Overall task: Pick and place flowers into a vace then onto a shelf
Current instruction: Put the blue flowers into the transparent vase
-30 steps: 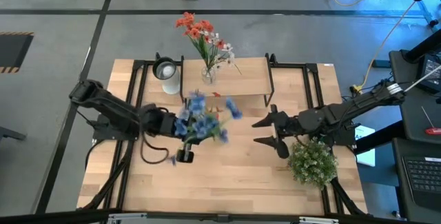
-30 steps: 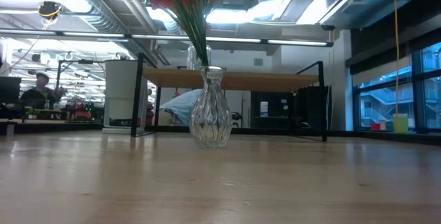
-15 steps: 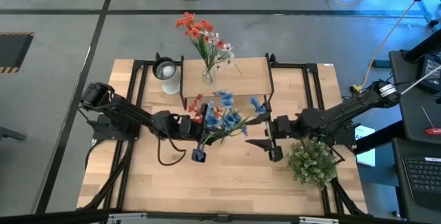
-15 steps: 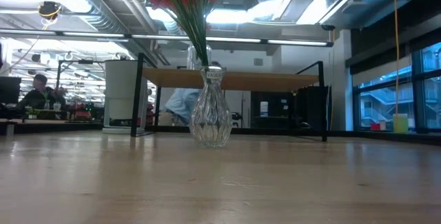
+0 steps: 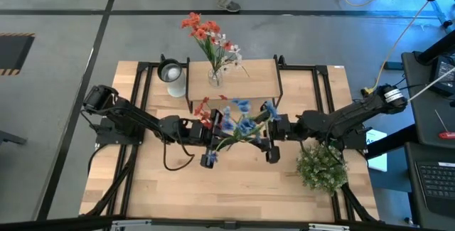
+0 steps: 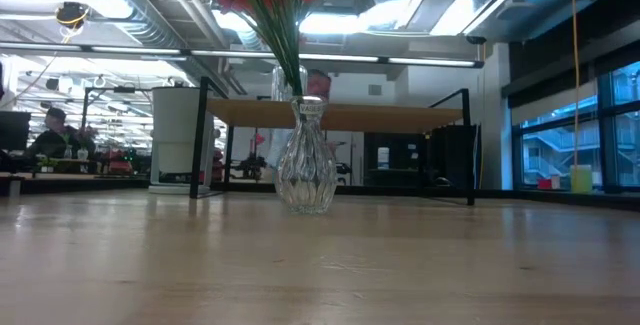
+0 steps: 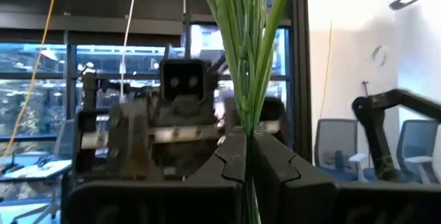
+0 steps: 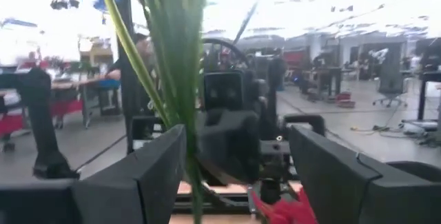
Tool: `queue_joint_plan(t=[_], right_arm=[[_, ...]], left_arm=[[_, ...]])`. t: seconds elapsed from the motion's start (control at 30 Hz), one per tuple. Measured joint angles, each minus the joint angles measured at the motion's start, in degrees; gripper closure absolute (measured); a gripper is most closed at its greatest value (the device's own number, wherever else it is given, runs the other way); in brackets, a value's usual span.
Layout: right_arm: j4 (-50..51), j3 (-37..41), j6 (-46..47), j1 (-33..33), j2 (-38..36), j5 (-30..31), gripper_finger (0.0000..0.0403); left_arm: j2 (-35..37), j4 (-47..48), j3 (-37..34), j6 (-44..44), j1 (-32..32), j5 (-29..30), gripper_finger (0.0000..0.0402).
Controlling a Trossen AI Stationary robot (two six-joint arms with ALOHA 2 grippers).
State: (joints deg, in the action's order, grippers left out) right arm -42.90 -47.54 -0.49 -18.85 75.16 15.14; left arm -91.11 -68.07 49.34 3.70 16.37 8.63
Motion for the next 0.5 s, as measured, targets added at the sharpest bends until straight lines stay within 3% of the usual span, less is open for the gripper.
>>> queue_joint_plan(t=[0.27, 0.5], right_arm=[[20.4, -13.2, 0.0, 0.0, 3.6, -2.2, 0.0143], [29.5, -18.2, -1.5, -0.8, 4.9, -2.3, 0.0143]], left_arm=[[0.0, 2.1, 0.0, -0.2, 0.0, 2.5, 0.0398], [0.0, 2.2, 0.0, -0.1, 0.0, 2.4, 0.0398]])
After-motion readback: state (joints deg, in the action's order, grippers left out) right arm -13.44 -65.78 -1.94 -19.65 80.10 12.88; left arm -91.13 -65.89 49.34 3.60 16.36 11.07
